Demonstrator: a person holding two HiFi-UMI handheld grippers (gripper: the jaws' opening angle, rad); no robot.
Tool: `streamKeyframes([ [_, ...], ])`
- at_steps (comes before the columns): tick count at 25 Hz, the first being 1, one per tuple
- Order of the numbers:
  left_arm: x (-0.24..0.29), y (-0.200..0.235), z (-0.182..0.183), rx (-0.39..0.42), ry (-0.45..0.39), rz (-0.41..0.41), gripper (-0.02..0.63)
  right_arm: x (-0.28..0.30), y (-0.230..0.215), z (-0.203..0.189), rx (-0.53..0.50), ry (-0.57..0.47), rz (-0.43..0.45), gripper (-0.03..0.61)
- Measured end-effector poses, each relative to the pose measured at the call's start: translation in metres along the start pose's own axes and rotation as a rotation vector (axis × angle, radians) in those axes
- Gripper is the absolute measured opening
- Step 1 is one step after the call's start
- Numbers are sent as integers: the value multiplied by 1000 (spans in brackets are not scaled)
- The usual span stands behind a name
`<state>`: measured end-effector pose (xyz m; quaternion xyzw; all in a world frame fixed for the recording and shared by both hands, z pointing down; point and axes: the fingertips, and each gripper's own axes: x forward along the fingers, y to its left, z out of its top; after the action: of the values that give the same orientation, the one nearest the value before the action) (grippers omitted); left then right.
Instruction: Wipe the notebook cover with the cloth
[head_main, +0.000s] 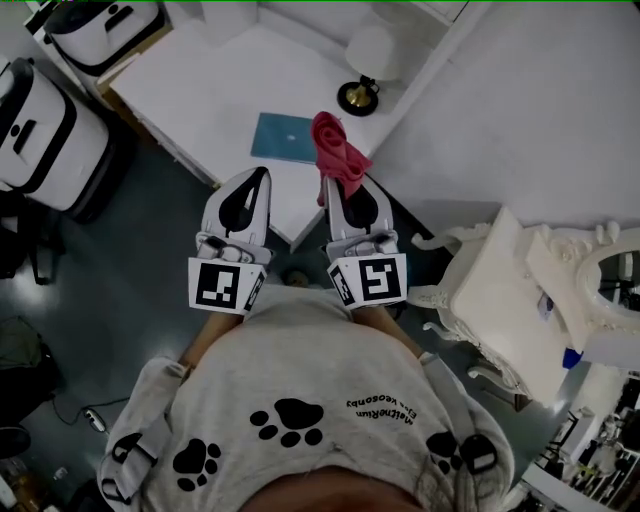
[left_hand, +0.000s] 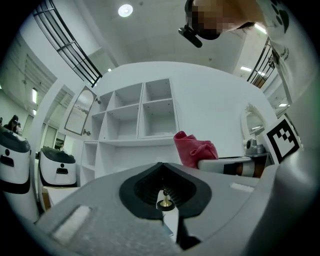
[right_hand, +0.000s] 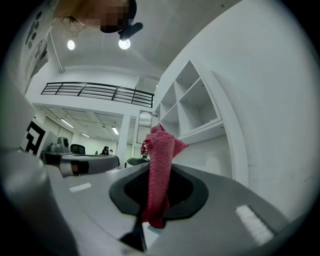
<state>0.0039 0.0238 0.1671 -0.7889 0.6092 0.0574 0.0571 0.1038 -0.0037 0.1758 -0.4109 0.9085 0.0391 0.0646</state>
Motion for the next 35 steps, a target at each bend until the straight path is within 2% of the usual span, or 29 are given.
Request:
streamKeyframes([
  [9,18,25,-20,-17,52,45,-2,28,-9,-21,32,41,24,48],
  [14,39,44,-33,-30,75,38,-2,53,-12,-32,-14,63,33,48],
  [18,63,62,-41,-32,83,13,-2,81,-17,-38,-21,71,27,49],
  [28,117,105,-74,-71,129,-72,-2,140,-40,-70,-12,144,-58,49],
  [35,135,128,-94,-98,162,-149,-2,170,-41,-85,-50,181,-106,49],
])
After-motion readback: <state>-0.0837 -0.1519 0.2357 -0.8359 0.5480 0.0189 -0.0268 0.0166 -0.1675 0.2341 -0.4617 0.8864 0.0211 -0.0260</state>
